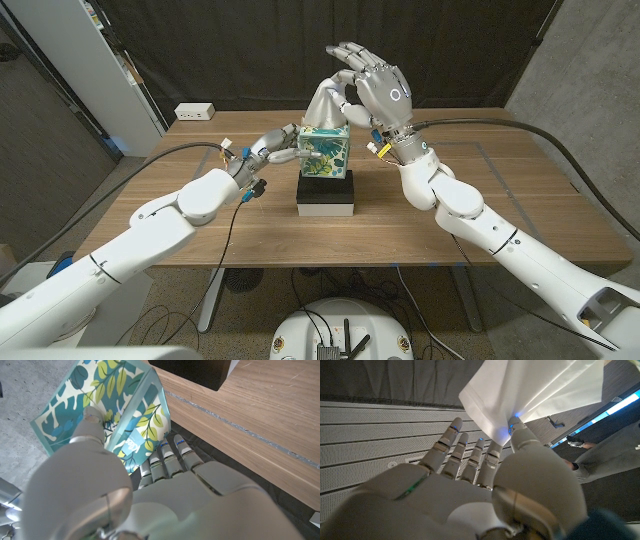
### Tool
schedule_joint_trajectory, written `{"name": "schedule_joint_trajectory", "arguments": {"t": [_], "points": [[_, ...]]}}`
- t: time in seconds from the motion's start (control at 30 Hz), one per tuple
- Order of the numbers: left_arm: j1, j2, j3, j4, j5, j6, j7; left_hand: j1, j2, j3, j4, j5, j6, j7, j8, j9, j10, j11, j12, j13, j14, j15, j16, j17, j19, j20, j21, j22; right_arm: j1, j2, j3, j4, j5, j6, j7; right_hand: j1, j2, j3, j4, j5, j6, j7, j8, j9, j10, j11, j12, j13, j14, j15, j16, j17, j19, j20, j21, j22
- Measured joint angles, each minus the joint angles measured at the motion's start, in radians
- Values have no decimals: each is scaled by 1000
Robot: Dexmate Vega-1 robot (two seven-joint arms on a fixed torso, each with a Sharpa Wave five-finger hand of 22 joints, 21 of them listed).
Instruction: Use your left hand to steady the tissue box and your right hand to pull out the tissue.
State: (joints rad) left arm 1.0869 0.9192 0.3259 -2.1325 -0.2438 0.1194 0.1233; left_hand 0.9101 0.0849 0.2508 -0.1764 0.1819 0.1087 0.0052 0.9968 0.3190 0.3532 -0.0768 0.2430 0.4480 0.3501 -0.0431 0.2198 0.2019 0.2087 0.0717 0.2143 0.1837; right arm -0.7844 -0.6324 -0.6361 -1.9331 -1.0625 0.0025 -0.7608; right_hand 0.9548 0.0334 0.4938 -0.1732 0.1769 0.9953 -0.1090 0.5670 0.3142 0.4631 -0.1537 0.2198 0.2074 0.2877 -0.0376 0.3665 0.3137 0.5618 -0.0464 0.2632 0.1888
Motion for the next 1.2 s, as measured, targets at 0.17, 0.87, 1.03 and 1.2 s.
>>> {"name": "schedule_joint_trajectory", "arguments": {"t": [0.17,0.87,1.03,1.2], "points": [[-13,-4,9,6,0,3,-4,0,0,0,0,3,0,0,0,0,0,0,0,0,0,0,0,0,0,0,0,0,15,5,-3,12,5,-2,-22,4,4,-5,-1,0,0,0,0,-2,0,0,0,0,0,0,4,3,0,0,0,0],[-43,-10,27,18,-1,14,-15,3,3,0,0,3,0,0,4,0,0,0,0,0,0,0,0,0,-5,5,0,0,60,27,-8,47,22,-21,-82,19,0,-21,5,0,0,0,8,-9,0,0,0,5,-9,-2,4,17,0,0,0,0],[-45,-8,28,18,-3,16,-18,3,3,0,0,3,-2,2,4,0,0,0,0,0,0,0,0,0,-5,5,0,0,69,35,-8,54,33,-26,-102,18,0,-27,2,0,4,-4,8,-11,-4,-4,0,5,-9,-2,11,18,0,0,0,0],[-42,0,25,15,-6,17,-19,4,3,0,0,3,-2,2,4,0,0,0,0,4,0,0,0,0,-5,5,0,0,76,43,-8,59,36,-30,-124,18,0,-29,5,0,4,-4,9,-11,0,-8,0,5,-9,-2,11,23,0,0,0,0]]}}
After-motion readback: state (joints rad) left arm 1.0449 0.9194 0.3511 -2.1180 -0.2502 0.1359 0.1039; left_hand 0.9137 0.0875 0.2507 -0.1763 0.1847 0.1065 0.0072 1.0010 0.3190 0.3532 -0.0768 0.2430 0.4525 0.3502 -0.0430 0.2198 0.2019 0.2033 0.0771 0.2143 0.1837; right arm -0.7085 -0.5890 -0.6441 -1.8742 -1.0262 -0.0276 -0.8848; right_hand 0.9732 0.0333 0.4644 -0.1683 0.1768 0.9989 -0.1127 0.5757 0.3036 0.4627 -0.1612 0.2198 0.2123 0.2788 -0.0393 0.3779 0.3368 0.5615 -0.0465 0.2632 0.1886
